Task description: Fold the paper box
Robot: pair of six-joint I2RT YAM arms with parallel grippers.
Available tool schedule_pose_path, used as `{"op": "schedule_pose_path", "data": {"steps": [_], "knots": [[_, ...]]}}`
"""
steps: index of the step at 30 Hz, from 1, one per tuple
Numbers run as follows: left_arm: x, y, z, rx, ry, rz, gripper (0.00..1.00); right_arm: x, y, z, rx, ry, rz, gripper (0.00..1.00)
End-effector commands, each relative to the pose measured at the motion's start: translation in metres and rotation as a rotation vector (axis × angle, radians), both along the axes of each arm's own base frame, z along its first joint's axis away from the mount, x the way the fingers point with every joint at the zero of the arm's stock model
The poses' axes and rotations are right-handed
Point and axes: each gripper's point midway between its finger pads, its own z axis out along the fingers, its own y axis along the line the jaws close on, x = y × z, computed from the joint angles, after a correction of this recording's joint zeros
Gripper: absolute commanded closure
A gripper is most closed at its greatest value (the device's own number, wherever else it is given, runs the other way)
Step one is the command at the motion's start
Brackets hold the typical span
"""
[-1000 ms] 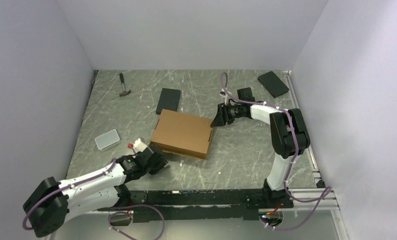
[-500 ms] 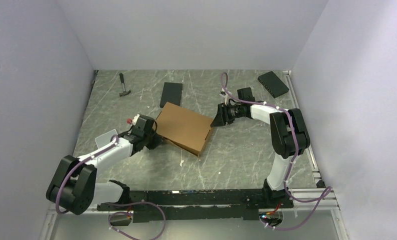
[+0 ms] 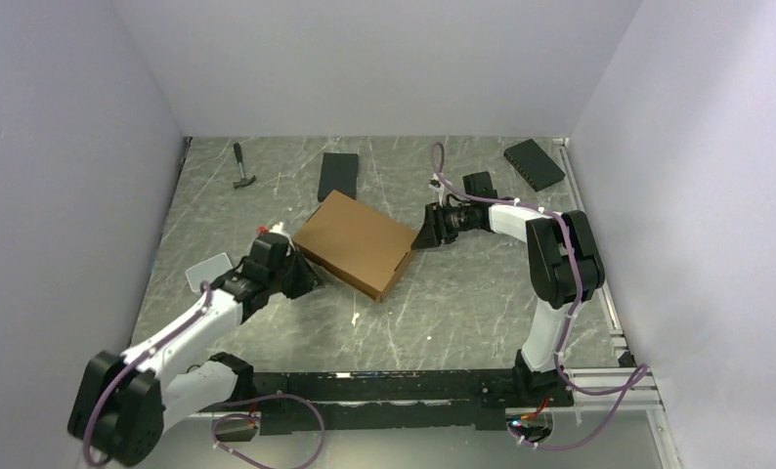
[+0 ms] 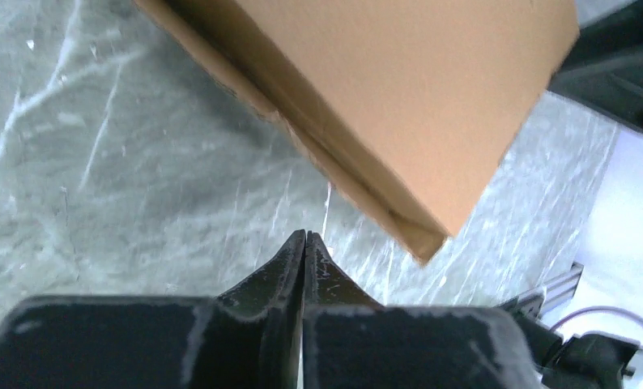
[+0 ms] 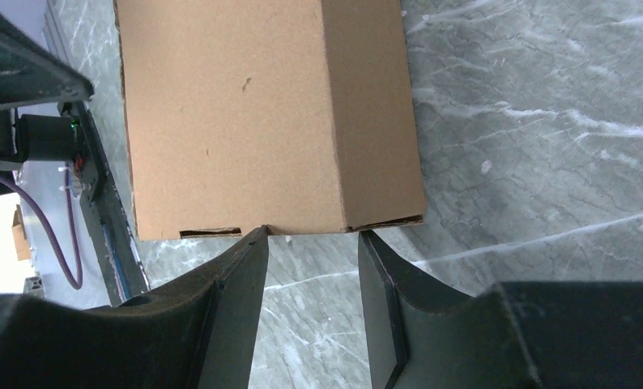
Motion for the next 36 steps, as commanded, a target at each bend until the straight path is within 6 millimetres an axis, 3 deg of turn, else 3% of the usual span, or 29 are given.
{"op": "schedule_pose_path", "data": {"steps": [1, 5, 10, 17, 21, 25, 36], "knots": [[-0.028, 0.0, 0.003, -0.035, -0.024, -0.086, 0.97, -0.003, 0.0, -0.015, -0.047, 0.01, 0.013, 0.53], [-0.031, -0.006, -0.012, -0.078, 0.015, -0.08, 1.0, -0.004, 0.002, -0.016, -0.05, 0.013, 0.018, 0.53], [-0.011, -0.036, -0.018, -0.094, 0.036, -0.089, 1.0, -0.004, 0.001, -0.018, -0.055, 0.013, 0.016, 0.53], [0.015, -0.104, -0.025, -0.068, 0.064, -0.146, 1.0, -0.007, 0.003, -0.02, -0.055, 0.025, 0.025, 0.53], [0.02, -0.14, -0.019, -0.111, 0.056, -0.171, 1.0, -0.011, 0.007, -0.023, -0.061, 0.031, 0.039, 0.53], [0.02, -0.163, -0.015, -0.158, 0.058, -0.165, 1.0, -0.015, 0.011, -0.025, -0.065, 0.036, 0.052, 0.53], [0.013, -0.204, 0.012, -0.348, 0.03, -0.258, 1.0, -0.014, 0.009, -0.024, -0.071, 0.03, 0.057, 0.53]]}}
